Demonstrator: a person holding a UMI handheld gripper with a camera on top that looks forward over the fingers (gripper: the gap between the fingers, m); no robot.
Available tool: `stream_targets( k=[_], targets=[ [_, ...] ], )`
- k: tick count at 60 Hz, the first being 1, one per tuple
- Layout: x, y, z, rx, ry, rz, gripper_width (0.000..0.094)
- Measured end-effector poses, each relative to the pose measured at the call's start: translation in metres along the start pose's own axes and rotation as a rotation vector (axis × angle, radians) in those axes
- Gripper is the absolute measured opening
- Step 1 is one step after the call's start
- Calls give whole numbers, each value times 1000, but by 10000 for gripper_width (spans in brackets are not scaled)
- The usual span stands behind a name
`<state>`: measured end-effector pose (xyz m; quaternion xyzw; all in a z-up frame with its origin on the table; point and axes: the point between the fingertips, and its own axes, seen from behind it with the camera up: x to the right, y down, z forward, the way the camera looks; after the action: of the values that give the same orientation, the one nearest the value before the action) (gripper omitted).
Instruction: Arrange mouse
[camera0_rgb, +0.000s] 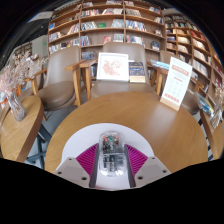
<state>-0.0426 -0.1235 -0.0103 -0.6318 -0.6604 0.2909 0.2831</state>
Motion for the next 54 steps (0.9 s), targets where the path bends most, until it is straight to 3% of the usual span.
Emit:
stream_targets(
  k=[8, 14, 21, 36, 54],
  targets=[
    [0, 0, 2, 36, 38, -24, 518],
    [8, -3, -2, 60, 75, -46, 771],
    [6, -8, -25, 85, 58, -45, 845],
    [20, 2, -162, 165, 5, -30, 849],
    [52, 94, -294, 170, 8, 9, 847]
  ],
)
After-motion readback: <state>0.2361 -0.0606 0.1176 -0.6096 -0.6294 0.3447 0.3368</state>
